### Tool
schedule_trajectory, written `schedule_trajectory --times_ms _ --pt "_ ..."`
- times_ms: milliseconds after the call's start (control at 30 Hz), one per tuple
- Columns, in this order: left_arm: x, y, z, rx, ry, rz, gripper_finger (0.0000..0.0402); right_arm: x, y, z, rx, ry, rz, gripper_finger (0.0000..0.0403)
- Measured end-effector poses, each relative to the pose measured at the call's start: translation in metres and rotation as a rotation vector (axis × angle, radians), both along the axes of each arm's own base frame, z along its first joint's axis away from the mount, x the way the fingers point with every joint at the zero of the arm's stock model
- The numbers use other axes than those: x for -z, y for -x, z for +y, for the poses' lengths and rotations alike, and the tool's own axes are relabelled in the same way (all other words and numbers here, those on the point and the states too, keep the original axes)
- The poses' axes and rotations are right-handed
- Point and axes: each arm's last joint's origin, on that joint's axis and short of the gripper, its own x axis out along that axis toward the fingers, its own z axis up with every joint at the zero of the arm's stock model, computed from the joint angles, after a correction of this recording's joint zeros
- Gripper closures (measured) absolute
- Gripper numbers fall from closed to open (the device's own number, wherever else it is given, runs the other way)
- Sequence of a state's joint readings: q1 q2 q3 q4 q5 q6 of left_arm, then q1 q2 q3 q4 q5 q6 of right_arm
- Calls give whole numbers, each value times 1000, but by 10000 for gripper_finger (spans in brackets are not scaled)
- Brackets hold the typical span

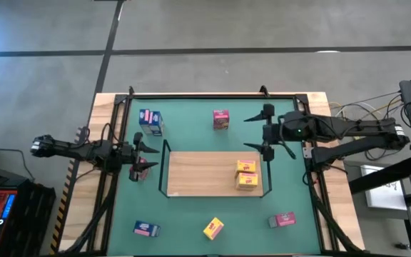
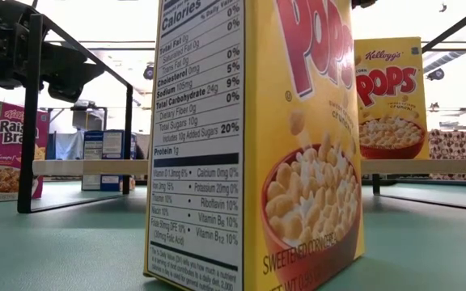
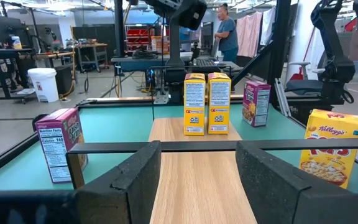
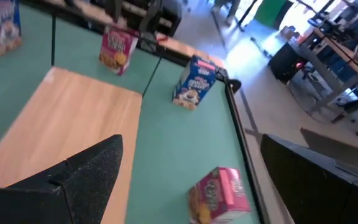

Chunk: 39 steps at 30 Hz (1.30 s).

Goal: Stack cereal on shelf
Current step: Put the middle pink cereal box on the shelf

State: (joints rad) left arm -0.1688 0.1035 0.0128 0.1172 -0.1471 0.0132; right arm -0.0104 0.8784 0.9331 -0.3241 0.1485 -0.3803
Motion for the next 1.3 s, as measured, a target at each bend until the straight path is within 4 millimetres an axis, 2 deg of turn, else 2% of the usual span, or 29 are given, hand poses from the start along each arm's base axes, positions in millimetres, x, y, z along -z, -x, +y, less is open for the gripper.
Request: schedule_trajectory --times_ms 400,600,933,1100,1300 --pt "0 0 0 0 0 0 209 58 27 -2 46 -113 -219 33" --pt "0 0 0 0 0 0 209 84 43 -1 58 -160 -266 33" --pt "0 0 0 0 0 0 209 117 69 -2 96 -237 -311 33" --pt "0 0 0 0 0 0 209 128 87 -2 132 -309 -401 32" --pt "0 0 0 0 0 0 209 139 98 -2 121 -314 -467 32"
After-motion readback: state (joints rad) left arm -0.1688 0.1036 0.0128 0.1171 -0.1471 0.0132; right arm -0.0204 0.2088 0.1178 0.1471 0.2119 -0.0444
